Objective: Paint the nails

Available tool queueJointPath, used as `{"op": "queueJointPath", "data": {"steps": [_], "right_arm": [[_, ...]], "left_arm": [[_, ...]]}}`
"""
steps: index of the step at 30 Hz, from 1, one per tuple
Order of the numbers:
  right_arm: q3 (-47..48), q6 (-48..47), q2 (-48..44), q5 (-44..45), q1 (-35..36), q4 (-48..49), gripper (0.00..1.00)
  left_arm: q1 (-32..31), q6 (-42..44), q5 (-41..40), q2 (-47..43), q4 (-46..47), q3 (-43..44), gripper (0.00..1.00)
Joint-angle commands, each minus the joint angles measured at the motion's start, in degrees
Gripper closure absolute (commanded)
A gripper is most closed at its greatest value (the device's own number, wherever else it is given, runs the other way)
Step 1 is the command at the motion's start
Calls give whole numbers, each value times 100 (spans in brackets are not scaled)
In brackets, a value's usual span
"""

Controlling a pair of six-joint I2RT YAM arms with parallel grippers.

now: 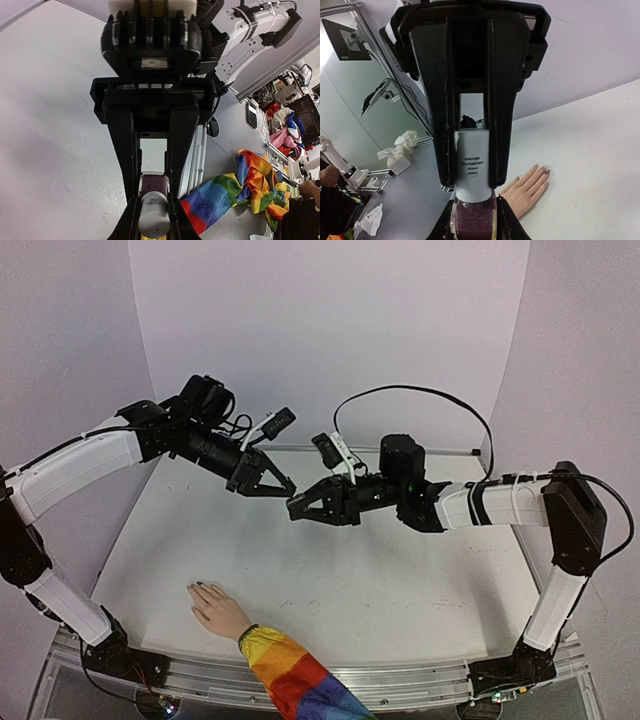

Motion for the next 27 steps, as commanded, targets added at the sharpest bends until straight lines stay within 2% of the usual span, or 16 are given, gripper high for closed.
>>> {"op": "queueJointPath", "data": {"steps": [1, 4, 6, 9, 14, 17, 23, 27], "right_arm": [[500, 339, -495, -281, 147, 1937, 100], [388, 279, -517, -171, 144, 1936, 100], [310, 205, -551, -59, 139, 1921, 100], [107, 65, -640, 198, 110, 1850, 100], [-309, -348, -967, 804, 2, 1516, 100], [-378, -936, -1180, 1375, 2, 728, 100], [-267, -1708, -1399, 3105, 155, -345, 100], [-140, -2235, -1294, 5148, 668, -711, 100]], "left_arm": [[-366, 221, 524, 178, -218, -168, 98], [-366, 177, 465, 86, -212, -138, 91], [-359, 138, 278, -33, -216, -108, 80], [-330, -1, -264, -377, 73, -242, 58], [-3, -583, -530, -1133, 1052, -973, 22], [46, -829, -558, -1436, 1444, -1244, 9], [39, -1672, -643, -1874, 2331, -1608, 4], [42, -2453, -1910, -2114, 2668, -1691, 4]]}}
